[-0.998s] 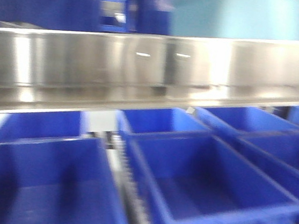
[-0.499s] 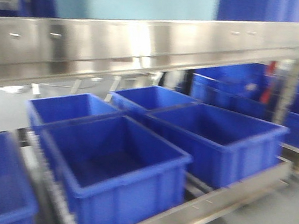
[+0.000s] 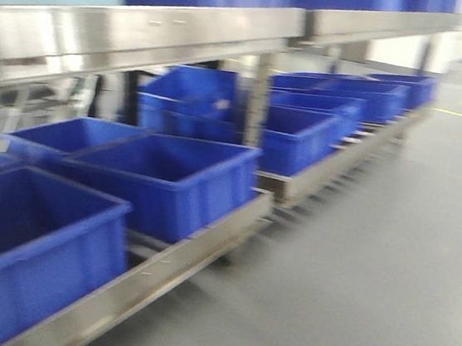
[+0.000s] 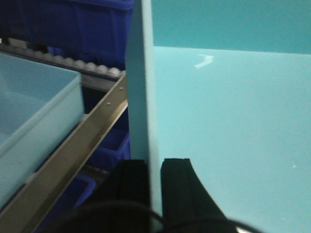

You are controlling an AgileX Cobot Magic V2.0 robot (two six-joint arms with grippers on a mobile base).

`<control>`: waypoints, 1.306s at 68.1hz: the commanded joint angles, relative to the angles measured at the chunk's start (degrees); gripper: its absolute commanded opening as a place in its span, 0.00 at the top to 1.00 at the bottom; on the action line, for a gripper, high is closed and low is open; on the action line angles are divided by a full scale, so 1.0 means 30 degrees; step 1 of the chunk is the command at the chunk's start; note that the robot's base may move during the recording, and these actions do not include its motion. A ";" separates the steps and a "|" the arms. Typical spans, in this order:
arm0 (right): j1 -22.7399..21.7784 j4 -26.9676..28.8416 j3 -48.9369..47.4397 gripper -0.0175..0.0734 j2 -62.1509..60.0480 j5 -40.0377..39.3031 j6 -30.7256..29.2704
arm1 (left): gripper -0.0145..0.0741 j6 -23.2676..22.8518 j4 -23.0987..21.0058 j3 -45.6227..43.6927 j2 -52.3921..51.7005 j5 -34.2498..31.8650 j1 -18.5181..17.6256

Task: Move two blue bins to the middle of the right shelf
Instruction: 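Back away and turn from the rack holding the teal bin, then drive across the floor carrying the teal bin in both grippers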

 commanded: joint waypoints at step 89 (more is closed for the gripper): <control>-0.0084 -0.0284 -0.0128 0.98 -0.0186 -0.0865 -0.0283 | 0.96 -0.0048 -0.0797 -0.0298 -0.0277 -0.0893 -0.0090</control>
